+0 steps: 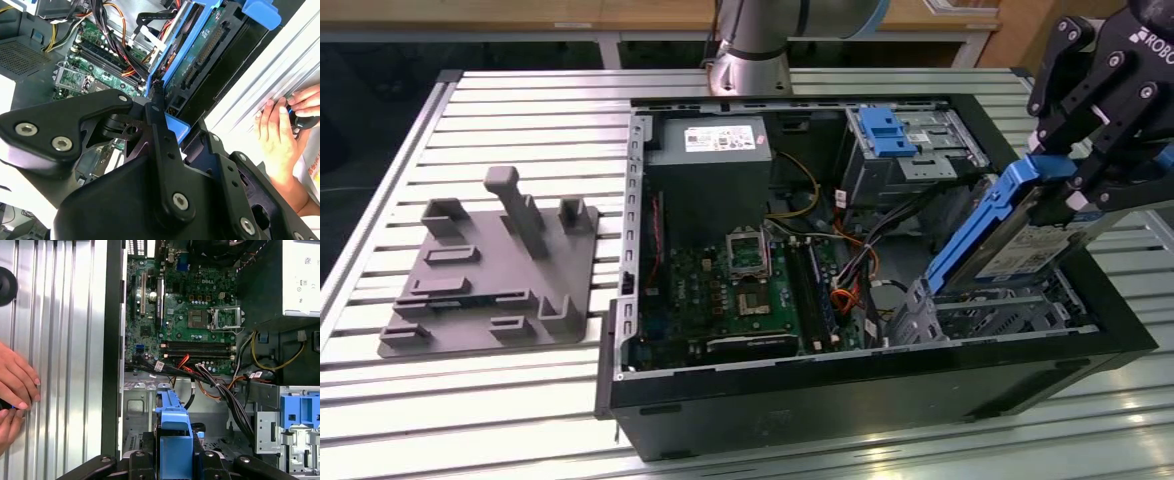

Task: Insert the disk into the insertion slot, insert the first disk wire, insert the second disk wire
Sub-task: 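Insert the disk into the insertion slot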

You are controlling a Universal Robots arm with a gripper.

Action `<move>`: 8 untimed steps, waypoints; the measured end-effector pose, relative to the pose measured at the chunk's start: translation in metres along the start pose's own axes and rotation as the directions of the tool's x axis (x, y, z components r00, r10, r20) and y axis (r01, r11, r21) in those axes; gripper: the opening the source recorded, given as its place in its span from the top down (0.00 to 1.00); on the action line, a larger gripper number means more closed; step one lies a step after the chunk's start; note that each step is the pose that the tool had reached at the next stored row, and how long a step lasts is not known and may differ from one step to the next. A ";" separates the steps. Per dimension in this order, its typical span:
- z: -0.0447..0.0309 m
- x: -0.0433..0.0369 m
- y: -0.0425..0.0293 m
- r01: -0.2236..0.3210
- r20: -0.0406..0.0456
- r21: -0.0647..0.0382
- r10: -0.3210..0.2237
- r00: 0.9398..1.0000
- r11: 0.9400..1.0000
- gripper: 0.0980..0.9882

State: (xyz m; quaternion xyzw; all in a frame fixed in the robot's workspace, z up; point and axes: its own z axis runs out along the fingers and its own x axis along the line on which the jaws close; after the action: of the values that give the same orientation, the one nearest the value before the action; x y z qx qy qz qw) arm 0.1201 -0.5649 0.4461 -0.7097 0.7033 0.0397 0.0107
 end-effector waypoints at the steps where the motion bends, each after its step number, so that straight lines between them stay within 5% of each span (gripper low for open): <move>1: 0.0005 0.0001 0.0000 0.000 0.000 0.000 0.000 1.000 1.000 0.70; 8: 0.0039 0.0008 -0.0001 0.000 0.000 0.000 0.000 1.000 1.000 0.70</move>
State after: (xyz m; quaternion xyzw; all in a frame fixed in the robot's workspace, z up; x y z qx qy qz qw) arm 0.1201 -0.5653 0.4421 -0.7097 0.7033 0.0397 0.0107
